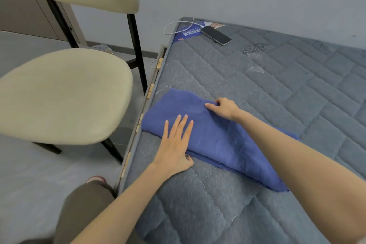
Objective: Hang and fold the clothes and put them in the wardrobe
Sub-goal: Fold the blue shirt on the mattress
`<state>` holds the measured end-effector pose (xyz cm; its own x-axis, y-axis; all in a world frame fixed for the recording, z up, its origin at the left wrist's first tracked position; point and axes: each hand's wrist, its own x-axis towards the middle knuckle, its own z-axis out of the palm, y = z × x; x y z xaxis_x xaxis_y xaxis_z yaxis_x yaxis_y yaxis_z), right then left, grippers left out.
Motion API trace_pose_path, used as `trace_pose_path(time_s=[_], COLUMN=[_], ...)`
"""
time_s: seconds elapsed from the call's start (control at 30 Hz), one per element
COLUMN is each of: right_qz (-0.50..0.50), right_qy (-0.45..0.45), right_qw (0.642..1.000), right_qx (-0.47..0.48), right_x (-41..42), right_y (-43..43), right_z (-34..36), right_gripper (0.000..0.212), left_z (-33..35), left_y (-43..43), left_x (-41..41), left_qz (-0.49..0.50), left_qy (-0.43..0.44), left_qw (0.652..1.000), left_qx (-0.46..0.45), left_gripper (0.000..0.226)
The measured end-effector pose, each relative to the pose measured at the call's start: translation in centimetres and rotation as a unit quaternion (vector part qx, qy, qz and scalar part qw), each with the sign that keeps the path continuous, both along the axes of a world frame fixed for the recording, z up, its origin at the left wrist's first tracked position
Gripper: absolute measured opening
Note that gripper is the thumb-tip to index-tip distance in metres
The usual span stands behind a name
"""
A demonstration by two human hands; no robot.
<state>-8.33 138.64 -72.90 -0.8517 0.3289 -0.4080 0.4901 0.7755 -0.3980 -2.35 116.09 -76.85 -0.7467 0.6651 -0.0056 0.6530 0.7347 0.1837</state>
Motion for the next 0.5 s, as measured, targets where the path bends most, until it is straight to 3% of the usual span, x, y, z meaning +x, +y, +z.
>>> trace_pose_path(time_s=[0.33,0.5], right_qz=[0.005,-0.014], right_qy=[-0.004,0.035], right_qw=[0.993,0.979], right_qx=[-0.117,-0.199], right_x=[-1.5,-1.4], right_y=[-0.6,-0.1], right_z=[0.0,1.2], right_gripper=[0.039,0.036], left_z=[-1.2,-0.6], left_y=[1.2,1.4], left_x=[-0.1,-0.7], left_qz=[0.052,0.052], left_qy=[0.019,-0.006], left_qw=[0.998,0.999], left_qx=[-0.001,0.015], left_gripper=[0.076,0.071])
